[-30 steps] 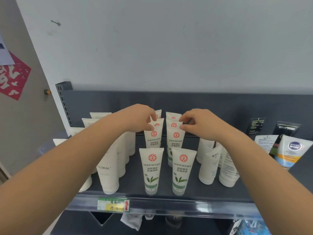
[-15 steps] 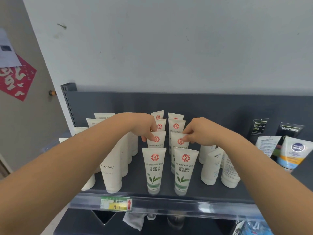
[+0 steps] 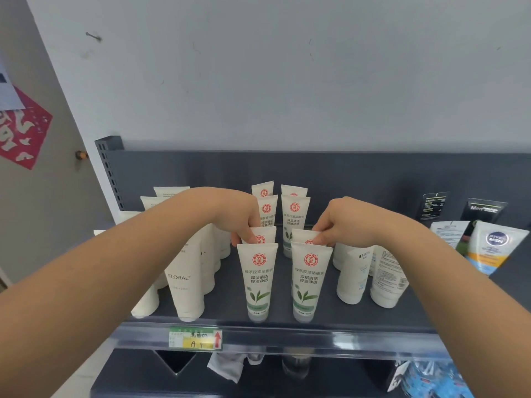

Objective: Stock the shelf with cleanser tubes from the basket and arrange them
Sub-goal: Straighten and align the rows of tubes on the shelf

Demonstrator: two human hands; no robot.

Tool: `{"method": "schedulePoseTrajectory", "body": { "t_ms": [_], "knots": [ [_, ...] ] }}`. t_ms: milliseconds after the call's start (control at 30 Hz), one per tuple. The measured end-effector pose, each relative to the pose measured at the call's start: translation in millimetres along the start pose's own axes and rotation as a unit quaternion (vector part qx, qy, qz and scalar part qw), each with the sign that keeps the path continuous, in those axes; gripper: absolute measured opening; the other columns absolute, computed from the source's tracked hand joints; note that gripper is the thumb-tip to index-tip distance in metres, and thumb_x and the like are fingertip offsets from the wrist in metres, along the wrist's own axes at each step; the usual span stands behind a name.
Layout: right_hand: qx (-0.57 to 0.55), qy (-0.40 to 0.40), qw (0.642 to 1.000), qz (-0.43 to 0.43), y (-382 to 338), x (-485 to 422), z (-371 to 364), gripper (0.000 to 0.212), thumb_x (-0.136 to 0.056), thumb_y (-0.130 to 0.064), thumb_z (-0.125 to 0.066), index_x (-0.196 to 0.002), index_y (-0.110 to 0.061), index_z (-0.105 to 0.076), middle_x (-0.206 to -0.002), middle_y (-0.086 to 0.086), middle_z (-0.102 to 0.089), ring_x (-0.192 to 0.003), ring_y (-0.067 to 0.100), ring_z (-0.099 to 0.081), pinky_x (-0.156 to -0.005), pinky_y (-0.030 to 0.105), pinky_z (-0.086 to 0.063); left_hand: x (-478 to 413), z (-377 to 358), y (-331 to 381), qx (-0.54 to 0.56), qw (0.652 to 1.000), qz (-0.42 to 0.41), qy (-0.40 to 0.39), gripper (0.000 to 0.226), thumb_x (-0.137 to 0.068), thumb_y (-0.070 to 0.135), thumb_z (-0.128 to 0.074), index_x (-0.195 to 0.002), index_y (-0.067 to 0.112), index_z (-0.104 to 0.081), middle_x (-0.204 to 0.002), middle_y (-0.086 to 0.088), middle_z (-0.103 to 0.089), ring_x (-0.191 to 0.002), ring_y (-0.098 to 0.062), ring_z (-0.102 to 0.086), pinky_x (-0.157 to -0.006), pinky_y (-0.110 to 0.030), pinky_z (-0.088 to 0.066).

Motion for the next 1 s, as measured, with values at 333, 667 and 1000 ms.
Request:
{"method": "schedulePoseTrajectory", "body": {
  "t_ms": [333,667,1000],
  "knots": [
    [0.002,-0.015,1.000,-0.001,-1.6,-0.1,0.1,0.022,-0.091,-0.035,-0.063,-0.108,-0.026,-0.075,-0.101,-0.010,-0.074,-0.088,0.006,-0.068,-0.079,0.020,-0.050,2.5,-2.5,3.1,-0.022,1.000,0.010,0.005,0.024,-0.094,0.034,-0.061,-0.110,0.021,-0.072,-0.106,0.009,-0.073,-0.091,-0.011,-0.070,-0.076,-0.019,-0.047],
    [-0.004,-0.011,1.000,-0.002,-1.7,-2.8,-0.5,0.024,-0.092,-0.034,-0.063,-0.110,-0.023,-0.074,-0.102,-0.009,-0.074,-0.085,0.006,-0.067,-0.072,0.016,-0.046,1.7,-3.3,1.9,-0.028,0.999,0.012,0.022,0.026,-0.093,0.033,-0.062,-0.112,0.019,-0.071,-0.108,0.006,-0.072,-0.091,-0.012,-0.069,-0.083,-0.022,-0.050],
    [0.002,-0.015,1.000,0.010,-2.5,3.9,0.4,0.026,-0.093,-0.040,-0.059,-0.115,-0.028,-0.068,-0.112,-0.015,-0.067,-0.096,0.004,-0.061,-0.082,0.020,-0.048,0.7,-4.8,2.2,-0.040,0.999,-0.004,0.030,0.028,-0.093,0.034,-0.061,-0.115,0.018,-0.069,-0.112,0.005,-0.071,-0.095,-0.012,-0.067,-0.091,-0.027,-0.053]
  ]
}}
Point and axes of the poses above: each hand's wrist, its own x-axis away from the middle knuckle, its own z-axis out of the back of the hand, y = z × x, the point moved 7 cm from there along -x, towards the middle knuckle
